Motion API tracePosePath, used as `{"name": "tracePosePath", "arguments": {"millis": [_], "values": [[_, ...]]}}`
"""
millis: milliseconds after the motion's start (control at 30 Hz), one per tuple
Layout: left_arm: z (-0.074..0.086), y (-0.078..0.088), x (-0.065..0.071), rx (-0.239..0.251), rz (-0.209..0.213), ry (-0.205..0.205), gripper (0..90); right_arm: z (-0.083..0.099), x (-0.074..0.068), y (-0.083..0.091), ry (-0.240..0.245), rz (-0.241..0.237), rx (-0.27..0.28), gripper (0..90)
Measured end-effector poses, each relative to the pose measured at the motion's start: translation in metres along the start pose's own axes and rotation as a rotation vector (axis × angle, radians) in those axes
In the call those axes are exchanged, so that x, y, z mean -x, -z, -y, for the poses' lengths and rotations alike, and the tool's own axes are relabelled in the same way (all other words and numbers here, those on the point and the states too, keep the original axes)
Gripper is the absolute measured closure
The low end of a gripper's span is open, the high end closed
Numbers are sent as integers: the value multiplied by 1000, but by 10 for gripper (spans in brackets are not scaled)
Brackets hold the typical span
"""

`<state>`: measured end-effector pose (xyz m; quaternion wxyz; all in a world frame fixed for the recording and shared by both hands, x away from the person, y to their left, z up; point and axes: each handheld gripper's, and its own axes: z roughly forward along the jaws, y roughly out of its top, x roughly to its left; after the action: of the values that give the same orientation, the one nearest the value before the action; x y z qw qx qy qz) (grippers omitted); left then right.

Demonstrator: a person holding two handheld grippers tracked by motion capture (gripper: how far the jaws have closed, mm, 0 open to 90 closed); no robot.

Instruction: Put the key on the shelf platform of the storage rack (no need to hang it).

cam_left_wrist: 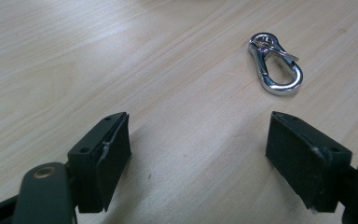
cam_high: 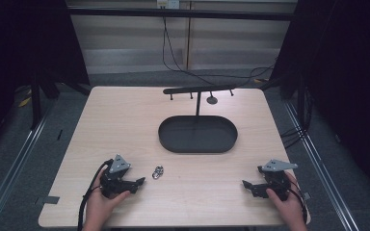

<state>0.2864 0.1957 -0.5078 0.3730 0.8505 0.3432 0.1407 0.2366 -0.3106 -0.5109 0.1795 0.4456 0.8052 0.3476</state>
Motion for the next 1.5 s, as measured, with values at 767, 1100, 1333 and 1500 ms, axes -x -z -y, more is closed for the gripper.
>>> {"name": "tracePosePath", "arguments": {"millis": [767,1100,1333,1500], "values": [[-14,-1,13,-13,55,5,252,-1,1,-1,-3,-3,1,134],[-28,-6,22,-17,81,8,256,-1,1,-1,-2,-3,1,133],[-35,-12,26,-28,100,13,262,-1,1,-1,0,-2,1,133],[-38,-18,29,-49,120,15,271,-1,1,-1,-1,-2,1,133]]}}
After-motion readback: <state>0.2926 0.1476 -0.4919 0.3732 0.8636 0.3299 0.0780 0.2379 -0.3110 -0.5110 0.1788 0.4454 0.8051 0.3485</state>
